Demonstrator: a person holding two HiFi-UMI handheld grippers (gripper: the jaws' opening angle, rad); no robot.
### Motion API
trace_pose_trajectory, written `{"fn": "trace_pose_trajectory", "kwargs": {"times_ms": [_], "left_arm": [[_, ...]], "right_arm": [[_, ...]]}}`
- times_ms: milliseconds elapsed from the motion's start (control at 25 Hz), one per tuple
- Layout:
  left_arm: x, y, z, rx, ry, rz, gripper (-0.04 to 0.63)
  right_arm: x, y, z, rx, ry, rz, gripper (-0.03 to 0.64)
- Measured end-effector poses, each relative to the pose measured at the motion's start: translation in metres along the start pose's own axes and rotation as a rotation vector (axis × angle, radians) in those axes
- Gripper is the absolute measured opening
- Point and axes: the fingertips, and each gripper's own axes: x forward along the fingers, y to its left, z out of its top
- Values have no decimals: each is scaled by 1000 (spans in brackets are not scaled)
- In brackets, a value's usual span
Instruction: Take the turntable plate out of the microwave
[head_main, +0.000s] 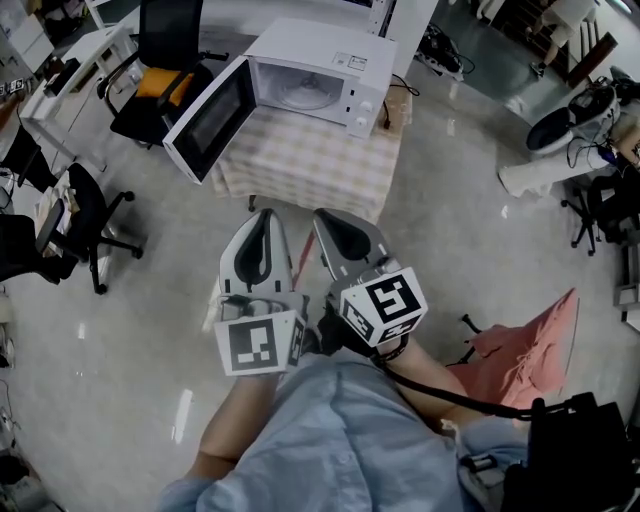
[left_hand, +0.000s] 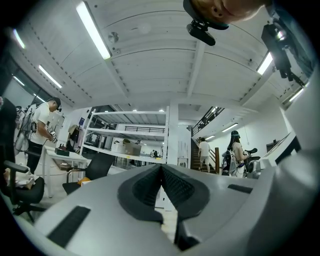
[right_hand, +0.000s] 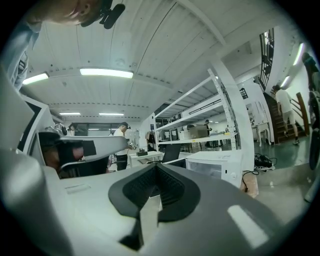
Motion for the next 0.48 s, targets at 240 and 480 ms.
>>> {"fn": "trace_pose_trajectory", "kwargs": {"times_ms": [240,480], "left_arm": [[29,11,-5,8,6,9,8],[69,14,-21,14,42,9,8]], "right_arm": [[24,-20,1,3,-9,-6,2],[54,-53,-4,24,-6,0,2]]}}
